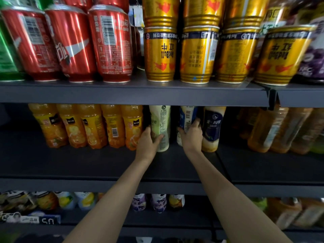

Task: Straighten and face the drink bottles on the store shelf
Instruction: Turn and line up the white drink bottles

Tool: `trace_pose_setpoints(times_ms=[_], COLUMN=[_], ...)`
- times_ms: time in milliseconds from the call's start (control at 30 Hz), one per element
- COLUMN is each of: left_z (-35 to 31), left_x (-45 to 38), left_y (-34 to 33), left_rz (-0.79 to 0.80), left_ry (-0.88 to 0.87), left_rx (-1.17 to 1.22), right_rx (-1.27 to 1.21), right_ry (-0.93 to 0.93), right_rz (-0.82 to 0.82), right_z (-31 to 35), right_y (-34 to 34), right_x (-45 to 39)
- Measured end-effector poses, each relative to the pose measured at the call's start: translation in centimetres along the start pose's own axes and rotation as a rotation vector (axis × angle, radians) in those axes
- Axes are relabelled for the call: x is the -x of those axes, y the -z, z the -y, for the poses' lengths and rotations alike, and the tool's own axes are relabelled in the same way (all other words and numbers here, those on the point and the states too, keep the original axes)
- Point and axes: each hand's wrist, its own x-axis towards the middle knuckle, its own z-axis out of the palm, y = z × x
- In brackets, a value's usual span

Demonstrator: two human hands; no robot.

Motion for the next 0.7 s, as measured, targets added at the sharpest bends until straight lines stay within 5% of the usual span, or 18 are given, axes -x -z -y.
trace_pose_setpoints(times_ms=[233, 300, 467, 600, 700], left_z=[-0.6, -1.1, -4.0, -5.4, -5.2], left_x=[5.5, 6.6, 9.1, 11.6, 13.0], left_y=[2.5, 3.9, 6.3, 7.4, 8.2], left_rz=[-0.152, -0.057, 0.409, 0.478, 0.356], left_ry=[-0.162, -0.048, 0.578, 0.625, 0.441], left_rx=[-0.024, 0.187, 0.796, 1.059, 0.923], right_rx=[-0.252, -0.439, -1.059, -1.084, -1.017], right_ry=[-0.013, -0.072, -0.204, -0.174, -0.246], right_rz=[0.048, 0.138, 0.453, 0.562, 0.51], right_z=[0.3, 0.5, 2.3, 3.1, 3.6], right_y=[3.3, 4.7, 7.9, 9.4, 10.3], right_x=[3.4, 5.1, 9.2, 11.5, 12.8])
